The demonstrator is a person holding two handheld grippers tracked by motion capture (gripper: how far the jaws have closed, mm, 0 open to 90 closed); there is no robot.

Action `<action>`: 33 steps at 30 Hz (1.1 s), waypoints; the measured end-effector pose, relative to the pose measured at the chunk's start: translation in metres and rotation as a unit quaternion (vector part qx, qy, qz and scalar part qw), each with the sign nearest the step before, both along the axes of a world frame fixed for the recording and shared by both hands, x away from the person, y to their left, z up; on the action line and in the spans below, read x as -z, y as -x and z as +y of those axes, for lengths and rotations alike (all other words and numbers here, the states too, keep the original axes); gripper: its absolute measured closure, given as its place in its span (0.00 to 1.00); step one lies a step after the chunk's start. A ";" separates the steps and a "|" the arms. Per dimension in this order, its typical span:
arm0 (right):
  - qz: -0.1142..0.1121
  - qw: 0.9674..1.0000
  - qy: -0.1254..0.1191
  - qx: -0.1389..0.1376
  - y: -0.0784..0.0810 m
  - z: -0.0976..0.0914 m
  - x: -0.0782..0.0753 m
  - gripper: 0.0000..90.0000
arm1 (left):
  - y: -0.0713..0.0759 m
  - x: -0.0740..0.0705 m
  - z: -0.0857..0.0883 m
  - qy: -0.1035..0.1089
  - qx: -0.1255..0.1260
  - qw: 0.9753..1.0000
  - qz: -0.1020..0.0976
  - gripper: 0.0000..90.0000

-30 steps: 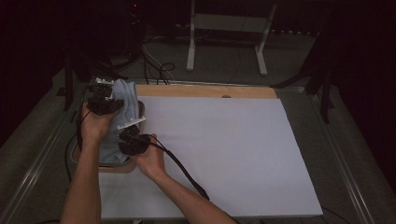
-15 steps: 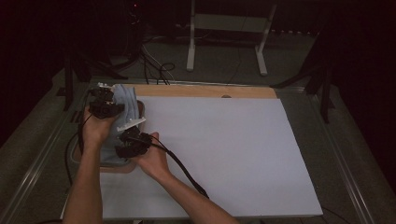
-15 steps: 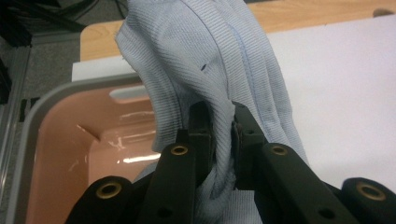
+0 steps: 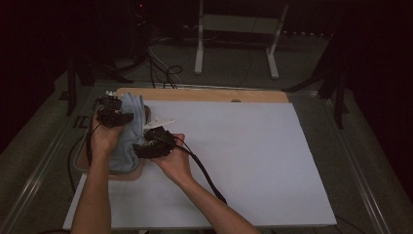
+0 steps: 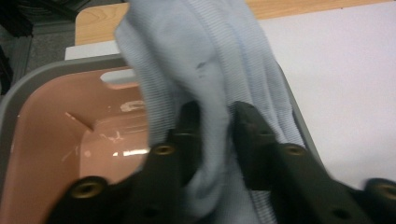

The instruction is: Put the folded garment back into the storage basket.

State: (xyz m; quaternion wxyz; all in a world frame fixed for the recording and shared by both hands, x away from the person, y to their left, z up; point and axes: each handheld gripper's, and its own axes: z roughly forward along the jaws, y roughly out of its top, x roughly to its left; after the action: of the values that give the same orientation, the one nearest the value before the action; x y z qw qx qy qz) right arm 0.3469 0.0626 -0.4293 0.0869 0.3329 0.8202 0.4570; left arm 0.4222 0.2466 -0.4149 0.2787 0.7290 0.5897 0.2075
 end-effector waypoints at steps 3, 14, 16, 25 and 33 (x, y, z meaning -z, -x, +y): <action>0.001 1.000 -0.008 0.007 -0.001 -0.008 -0.001 0.33 | 0.001 0.001 0.001 0.008 -0.008 1.000 -0.008 0.59; -0.003 1.000 -0.016 0.024 -0.005 -0.037 0.000 0.32 | 0.013 0.002 0.010 0.047 -0.021 0.998 -0.037 0.14; -0.005 1.000 -0.014 0.028 -0.005 -0.042 0.000 0.32 | 0.016 0.001 0.010 0.048 -0.016 0.998 -0.040 0.14; -0.014 0.999 -0.011 0.032 -0.001 -0.061 0.002 0.32 | 0.033 0.005 0.008 0.053 0.006 0.997 -0.047 0.18; -0.018 0.999 -0.012 0.034 0.002 -0.082 0.002 0.27 | 0.048 0.002 0.002 0.073 0.014 0.994 -0.074 0.13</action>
State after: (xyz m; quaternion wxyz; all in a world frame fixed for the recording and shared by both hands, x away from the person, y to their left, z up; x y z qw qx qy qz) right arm 0.3453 -0.0199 -0.4316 0.1129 0.3539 0.8011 0.4693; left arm 0.3743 0.2487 -0.4170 0.3770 0.6976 0.5709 0.2128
